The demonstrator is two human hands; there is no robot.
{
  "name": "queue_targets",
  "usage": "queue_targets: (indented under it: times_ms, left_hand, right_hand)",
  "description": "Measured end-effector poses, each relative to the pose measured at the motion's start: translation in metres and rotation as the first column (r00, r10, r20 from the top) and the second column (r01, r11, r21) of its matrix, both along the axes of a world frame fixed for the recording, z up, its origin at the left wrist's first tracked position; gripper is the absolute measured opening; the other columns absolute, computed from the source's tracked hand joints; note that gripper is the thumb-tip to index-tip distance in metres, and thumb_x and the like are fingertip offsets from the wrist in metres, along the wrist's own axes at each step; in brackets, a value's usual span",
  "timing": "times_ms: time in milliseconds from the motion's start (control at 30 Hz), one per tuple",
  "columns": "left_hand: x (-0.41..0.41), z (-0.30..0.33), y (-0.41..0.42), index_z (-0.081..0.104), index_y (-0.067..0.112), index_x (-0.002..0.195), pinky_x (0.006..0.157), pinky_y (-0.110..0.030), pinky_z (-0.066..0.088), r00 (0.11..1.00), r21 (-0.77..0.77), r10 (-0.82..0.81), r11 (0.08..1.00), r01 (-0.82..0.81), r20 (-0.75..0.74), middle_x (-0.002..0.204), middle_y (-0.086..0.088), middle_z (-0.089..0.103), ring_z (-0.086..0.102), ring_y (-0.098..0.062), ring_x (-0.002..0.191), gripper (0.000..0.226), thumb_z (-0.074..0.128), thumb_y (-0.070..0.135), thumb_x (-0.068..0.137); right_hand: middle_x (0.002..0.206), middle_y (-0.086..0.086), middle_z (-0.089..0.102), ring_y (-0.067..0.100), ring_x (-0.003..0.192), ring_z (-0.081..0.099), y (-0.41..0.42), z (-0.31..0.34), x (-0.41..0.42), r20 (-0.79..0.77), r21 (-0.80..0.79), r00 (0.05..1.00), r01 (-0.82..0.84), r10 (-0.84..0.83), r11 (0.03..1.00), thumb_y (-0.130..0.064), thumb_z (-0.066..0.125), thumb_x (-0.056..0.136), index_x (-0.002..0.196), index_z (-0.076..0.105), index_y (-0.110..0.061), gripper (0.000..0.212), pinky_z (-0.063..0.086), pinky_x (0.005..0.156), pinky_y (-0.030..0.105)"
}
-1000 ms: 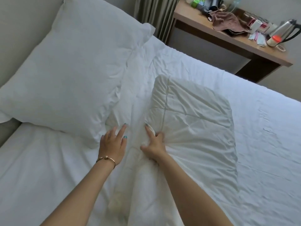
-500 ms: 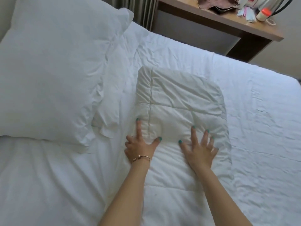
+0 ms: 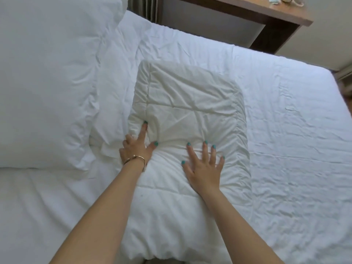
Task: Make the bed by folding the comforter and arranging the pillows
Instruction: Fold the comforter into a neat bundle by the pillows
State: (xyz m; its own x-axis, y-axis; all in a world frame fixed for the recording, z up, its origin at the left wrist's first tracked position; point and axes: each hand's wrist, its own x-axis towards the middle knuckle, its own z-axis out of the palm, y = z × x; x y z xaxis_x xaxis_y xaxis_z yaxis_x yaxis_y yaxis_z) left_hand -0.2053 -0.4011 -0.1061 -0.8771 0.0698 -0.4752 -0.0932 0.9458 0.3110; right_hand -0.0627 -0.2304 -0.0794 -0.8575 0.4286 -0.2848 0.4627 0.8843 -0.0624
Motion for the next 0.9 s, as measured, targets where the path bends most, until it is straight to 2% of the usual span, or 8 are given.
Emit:
queue_targets:
  times_ms: [133,233,333,500,600,700,800,900]
  left_hand:
    - [0.039,0.029,0.044,0.010,0.037,0.153,0.116,-0.059,0.002,0.929,-0.092,-0.048,0.996,0.015,-0.366,0.155,-0.023,0.015,0.011,-0.040,0.144,0.074,0.054,0.027,0.094]
    - [0.104,0.032,0.048,0.021,0.043,0.150,0.109,-0.065,-0.012,0.822,-0.036,-0.255,0.961,0.276,-0.510,0.155,-0.020,0.023,0.011,-0.037,0.147,0.067,0.047,0.051,0.088]
    - [0.140,0.004,0.007,0.019,0.045,0.150,0.108,-0.068,-0.005,0.874,-0.094,-0.311,0.950,0.298,-0.374,0.160,-0.016,0.012,0.005,-0.029,0.149,0.072,0.033,0.069,0.084]
    - [0.128,-0.024,-0.001,-0.011,0.048,0.148,0.107,-0.071,-0.005,0.896,-0.216,-0.370,0.922,0.321,-0.245,0.161,-0.010,-0.017,-0.017,-0.025,0.147,0.071,0.017,0.073,0.088]
    - [0.138,-0.010,0.004,0.009,0.043,0.152,0.111,-0.069,-0.001,0.887,-0.217,-0.363,0.926,0.309,-0.286,0.162,-0.013,0.001,-0.005,-0.029,0.149,0.072,0.017,0.074,0.087]
    - [0.177,-0.011,-0.029,0.023,0.044,0.150,0.107,-0.072,-0.007,0.914,-0.178,-0.224,0.969,0.171,-0.339,0.161,-0.012,0.010,0.003,-0.037,0.148,0.084,0.025,0.086,0.077]
    - [0.202,-0.028,-0.077,0.018,0.051,0.148,0.093,-0.083,0.011,0.973,-0.140,-0.074,0.989,0.044,-0.216,0.162,-0.010,-0.001,0.004,-0.044,0.146,0.090,0.024,0.093,0.069]
    - [0.198,-0.034,-0.093,0.011,0.052,0.148,0.095,-0.076,0.031,0.989,-0.027,-0.075,0.997,0.072,-0.125,0.161,-0.012,-0.005,0.011,-0.045,0.144,0.089,0.019,0.092,0.069]
  right_hand:
    - [0.163,-0.003,0.009,0.022,0.150,-0.001,0.013,0.003,0.025,-0.125,-0.034,0.992,0.011,-0.015,0.999,-0.054,0.036,0.096,0.150,0.022,-0.045,0.056,-0.002,0.119,0.052]
    - [0.163,-0.009,-0.003,0.029,0.148,-0.011,0.020,0.003,0.054,-0.131,-0.010,0.977,0.170,-0.170,0.985,-0.065,0.030,0.092,0.147,0.010,-0.055,0.059,-0.009,0.112,0.062]
    - [0.161,-0.014,-0.011,0.034,0.147,-0.011,0.026,-0.004,0.096,-0.061,-0.091,0.973,0.219,-0.224,0.972,-0.076,0.021,0.086,0.144,-0.006,-0.062,0.066,0.000,0.110,0.067]
    - [0.160,-0.011,-0.021,0.031,0.147,-0.018,0.030,-0.025,0.118,0.060,-0.122,0.990,0.134,-0.127,0.983,-0.074,0.015,0.088,0.140,-0.019,-0.062,0.063,0.002,0.115,0.062]
    - [0.160,-0.010,-0.022,0.029,0.147,-0.017,0.028,-0.023,0.111,0.060,-0.121,0.984,0.174,-0.167,0.977,-0.069,0.016,0.092,0.141,-0.019,-0.059,0.062,0.002,0.115,0.062]
    - [0.159,-0.011,-0.022,0.028,0.146,-0.020,0.016,-0.021,0.144,0.026,-0.150,0.989,0.145,-0.143,0.978,-0.067,0.017,0.092,0.146,-0.011,-0.057,0.061,-0.001,0.111,0.065]
    - [0.155,-0.013,-0.032,0.029,0.145,-0.025,0.026,-0.031,0.200,0.183,-0.164,0.981,0.093,-0.062,0.982,-0.076,0.011,0.083,0.144,-0.014,-0.056,0.069,0.007,0.110,0.067]
    - [0.150,-0.018,-0.035,0.028,0.146,-0.020,0.042,-0.036,0.223,0.258,-0.214,0.955,0.202,-0.144,0.956,-0.080,0.019,0.084,0.142,-0.017,-0.050,0.075,0.020,0.111,0.064]
